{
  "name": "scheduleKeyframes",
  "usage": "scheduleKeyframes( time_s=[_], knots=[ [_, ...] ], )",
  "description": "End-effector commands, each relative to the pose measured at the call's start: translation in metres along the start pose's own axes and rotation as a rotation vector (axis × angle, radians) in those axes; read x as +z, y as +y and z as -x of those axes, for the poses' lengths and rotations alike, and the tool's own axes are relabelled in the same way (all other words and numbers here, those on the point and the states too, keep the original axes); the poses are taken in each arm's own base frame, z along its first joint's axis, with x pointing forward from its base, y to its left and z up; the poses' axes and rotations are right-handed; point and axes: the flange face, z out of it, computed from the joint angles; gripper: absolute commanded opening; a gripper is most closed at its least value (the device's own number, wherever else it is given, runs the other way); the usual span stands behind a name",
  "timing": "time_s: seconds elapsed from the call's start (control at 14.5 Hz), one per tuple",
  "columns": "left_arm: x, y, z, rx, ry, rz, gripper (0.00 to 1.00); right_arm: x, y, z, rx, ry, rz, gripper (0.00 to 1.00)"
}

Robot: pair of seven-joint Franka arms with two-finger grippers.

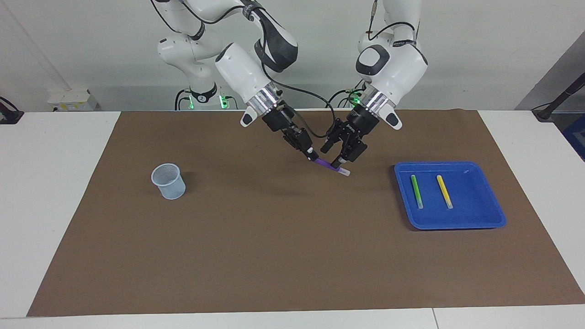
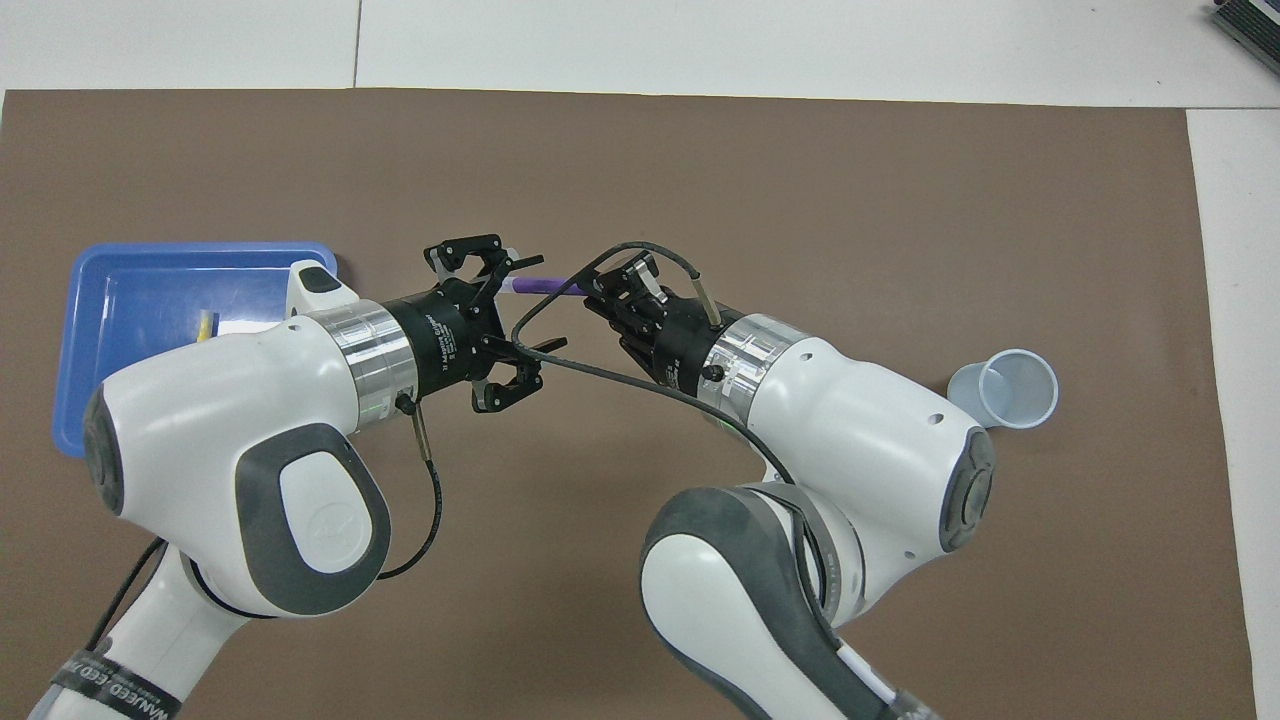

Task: Right arm passes pens to left for tray arrangement
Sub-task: 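Close the left gripper on the purple pen held by the right gripper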

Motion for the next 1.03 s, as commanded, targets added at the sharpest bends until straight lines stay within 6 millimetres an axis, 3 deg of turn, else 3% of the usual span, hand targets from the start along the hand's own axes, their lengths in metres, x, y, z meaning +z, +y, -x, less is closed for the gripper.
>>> scheduleKeyframes(
  time_s=[0.0, 0.62, 0.96],
  knots=[
    [-0.004, -0.008, -0.003, -0.019, 0.001, 0.018, 0.8, 0.001, -0.001, -0.001, 0.01, 0.003, -0.018, 0.0],
    [0.013, -0.013, -0.002, -0.002, 0.022, 0.058, 0.75, 0.002, 0.0, -0.003, 0.011, 0.004, -0.017, 0.0],
    [0.014, -0.013, 0.001, 0.011, 0.02, 0.059, 0.57, 0.002, 0.0, -0.003, 0.012, 0.004, -0.017, 0.0]
  ],
)
